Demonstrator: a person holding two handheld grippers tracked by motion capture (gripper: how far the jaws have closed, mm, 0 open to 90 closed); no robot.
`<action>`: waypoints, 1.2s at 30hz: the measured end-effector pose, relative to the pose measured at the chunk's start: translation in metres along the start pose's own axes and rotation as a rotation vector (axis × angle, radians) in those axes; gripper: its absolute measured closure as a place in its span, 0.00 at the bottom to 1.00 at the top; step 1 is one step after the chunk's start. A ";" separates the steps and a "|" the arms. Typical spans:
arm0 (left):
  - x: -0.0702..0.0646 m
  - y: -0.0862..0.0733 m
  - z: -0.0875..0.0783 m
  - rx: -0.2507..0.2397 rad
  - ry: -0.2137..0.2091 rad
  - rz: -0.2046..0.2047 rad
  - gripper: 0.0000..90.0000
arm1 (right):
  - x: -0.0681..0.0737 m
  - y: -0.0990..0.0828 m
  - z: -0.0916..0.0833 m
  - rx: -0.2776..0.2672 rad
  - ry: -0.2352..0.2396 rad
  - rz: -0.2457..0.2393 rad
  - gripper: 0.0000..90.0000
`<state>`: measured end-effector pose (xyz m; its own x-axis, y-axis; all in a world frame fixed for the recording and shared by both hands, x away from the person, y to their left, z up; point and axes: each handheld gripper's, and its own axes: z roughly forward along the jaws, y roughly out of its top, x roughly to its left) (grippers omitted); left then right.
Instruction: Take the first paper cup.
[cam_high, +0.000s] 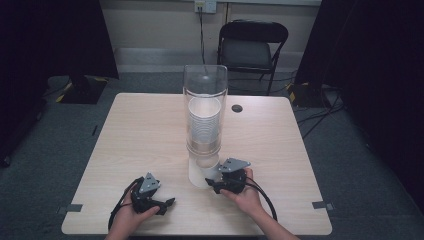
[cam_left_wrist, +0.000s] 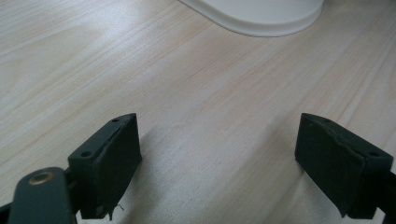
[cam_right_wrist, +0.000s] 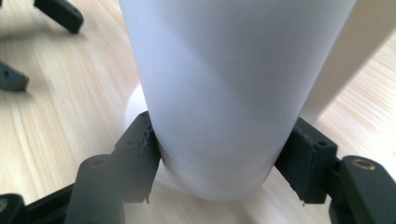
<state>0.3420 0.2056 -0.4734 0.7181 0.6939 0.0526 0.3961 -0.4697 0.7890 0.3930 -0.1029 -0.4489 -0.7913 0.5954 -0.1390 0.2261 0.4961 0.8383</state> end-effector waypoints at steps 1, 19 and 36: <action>0.000 0.000 0.000 0.001 0.000 0.000 0.15 | -0.002 -0.001 -0.003 -0.005 -0.001 0.005 0.40; 0.000 0.000 0.000 0.001 0.000 0.001 0.15 | -0.053 -0.026 -0.025 0.052 -0.110 0.124 0.39; 0.000 0.000 0.000 0.001 0.000 0.001 0.15 | -0.068 -0.037 -0.027 0.075 -0.147 0.181 0.38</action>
<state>0.3421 0.2057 -0.4734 0.7187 0.6932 0.0536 0.3958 -0.4713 0.7882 0.4227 -0.1786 -0.4562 -0.6437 0.7621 -0.0698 0.4025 0.4147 0.8161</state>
